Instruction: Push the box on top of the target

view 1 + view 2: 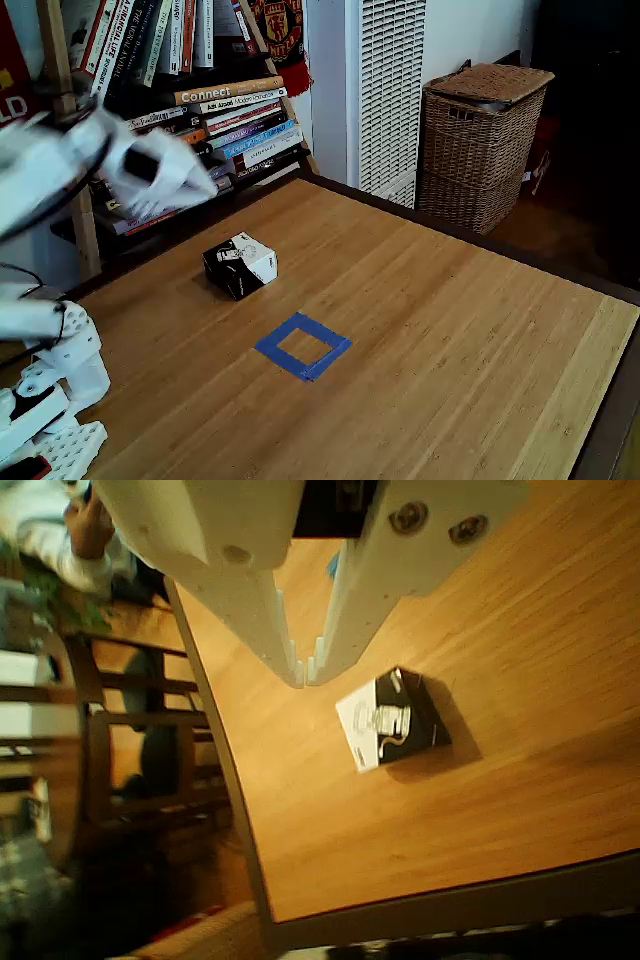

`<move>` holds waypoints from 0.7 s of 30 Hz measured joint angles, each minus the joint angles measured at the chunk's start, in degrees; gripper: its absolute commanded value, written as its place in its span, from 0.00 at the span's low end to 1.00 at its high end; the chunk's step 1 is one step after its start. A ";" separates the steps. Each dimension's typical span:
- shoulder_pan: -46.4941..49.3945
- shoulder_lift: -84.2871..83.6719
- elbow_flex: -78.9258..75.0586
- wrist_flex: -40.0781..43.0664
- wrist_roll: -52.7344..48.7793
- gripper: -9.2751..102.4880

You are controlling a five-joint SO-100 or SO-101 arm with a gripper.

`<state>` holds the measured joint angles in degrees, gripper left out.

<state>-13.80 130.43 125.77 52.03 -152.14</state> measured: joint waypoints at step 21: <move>-14.41 -38.06 -17.05 -8.79 4.13 0.08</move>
<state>-28.21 92.37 108.72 43.24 -148.01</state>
